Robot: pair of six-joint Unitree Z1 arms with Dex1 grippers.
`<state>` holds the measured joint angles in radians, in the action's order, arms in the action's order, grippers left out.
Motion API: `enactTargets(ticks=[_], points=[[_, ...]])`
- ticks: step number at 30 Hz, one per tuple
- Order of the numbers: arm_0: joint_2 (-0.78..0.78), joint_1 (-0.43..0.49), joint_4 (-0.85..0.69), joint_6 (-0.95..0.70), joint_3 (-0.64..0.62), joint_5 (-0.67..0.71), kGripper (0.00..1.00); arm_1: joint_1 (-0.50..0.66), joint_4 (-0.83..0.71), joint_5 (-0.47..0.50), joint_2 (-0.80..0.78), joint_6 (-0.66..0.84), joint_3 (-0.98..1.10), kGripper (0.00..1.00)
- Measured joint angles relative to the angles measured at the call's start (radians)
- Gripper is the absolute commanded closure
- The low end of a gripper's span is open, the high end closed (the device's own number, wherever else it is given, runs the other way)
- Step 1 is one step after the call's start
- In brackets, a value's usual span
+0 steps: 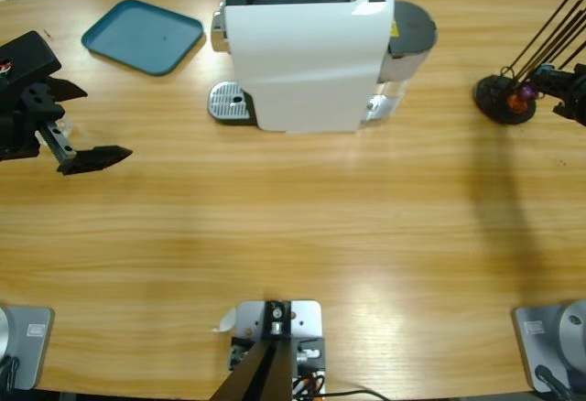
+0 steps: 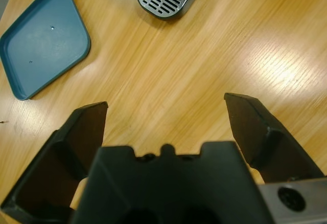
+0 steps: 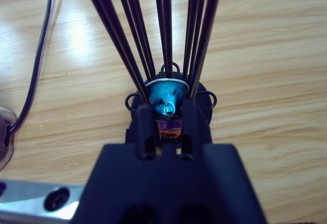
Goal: Pour coffee
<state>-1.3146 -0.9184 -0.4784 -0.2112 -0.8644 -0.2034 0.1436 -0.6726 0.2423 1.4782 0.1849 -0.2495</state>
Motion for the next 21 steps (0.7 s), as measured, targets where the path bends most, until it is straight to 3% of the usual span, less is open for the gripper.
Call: enactTargets(ticks=[11, 21], points=[[-0.014, 0.000, 0.001, 0.005, 0.000, 0.000, 0.000, 0.000, 0.067, 0.000, -0.117, -0.003, -0.020, 1.000], [-0.020, -0.002, 0.003, 0.017, 0.000, 0.000, 0.000, 0.000, 0.259, 0.003, -0.260, -0.003, -0.128, 1.000]])
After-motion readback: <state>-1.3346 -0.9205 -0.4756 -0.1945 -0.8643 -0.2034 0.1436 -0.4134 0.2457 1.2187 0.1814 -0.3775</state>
